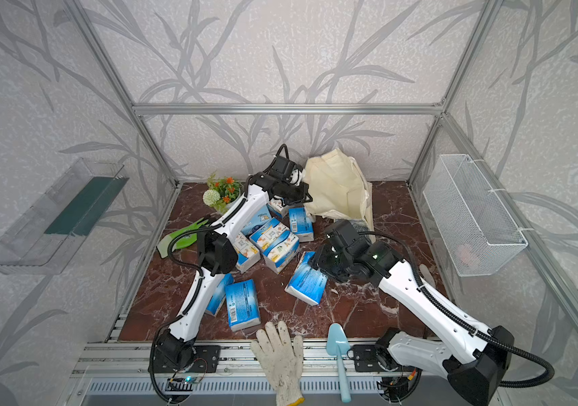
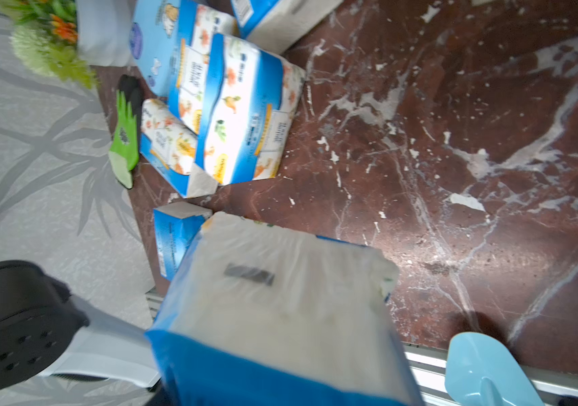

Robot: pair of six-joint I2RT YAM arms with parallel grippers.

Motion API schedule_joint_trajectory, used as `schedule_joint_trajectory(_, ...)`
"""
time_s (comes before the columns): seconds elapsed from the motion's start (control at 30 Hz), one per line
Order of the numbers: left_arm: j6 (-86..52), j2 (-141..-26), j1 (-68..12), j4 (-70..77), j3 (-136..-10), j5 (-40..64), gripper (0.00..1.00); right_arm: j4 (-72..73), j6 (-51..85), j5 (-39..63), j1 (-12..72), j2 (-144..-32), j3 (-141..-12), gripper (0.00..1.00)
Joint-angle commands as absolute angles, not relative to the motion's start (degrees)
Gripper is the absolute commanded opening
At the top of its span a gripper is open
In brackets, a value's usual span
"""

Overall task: Put tissues into the canvas bag
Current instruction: Pick up the pack of facial tissues from the center of the board, then place the pack of facial tissues in the canvas bag.

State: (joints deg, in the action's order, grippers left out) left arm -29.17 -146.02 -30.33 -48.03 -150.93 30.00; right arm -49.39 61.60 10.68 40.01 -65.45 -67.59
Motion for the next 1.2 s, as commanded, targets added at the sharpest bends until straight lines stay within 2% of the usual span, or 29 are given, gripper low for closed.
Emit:
schedule_joint_trajectory(0.0, -27.70, -143.41, -30.66, -47.94, -152.60, 29.18, 0.00, -51.07, 56.17, 12.63, 39.82, -67.08, -74.61, 0.51)
schedule_joint_trajectory(0.23, -26.52, -143.63, -30.57, -49.02, -152.55, 28.73, 0.00, -49.67, 51.23, 12.56, 37.77, -71.70, -87.75, 0.52)
schedule_joint_trajectory(0.6, -26.90, -143.10, -31.23, -47.97, -152.67, 29.26, 0.00, -46.53, 44.69, 16.11, 25.33, -82.38, -104.01, 0.55)
schedule_joint_trajectory(0.93, -26.98, -142.74, -31.14, -49.09, -152.23, 29.79, 0.00, -46.67, 37.50, 12.10, 18.93, -92.45, -114.23, 0.55)
schedule_joint_trajectory(1.17, -27.84, -142.14, -31.00, -48.96, -152.20, 30.50, 0.00, -46.82, 28.61, 3.16, 18.02, -97.28, -117.25, 0.55)
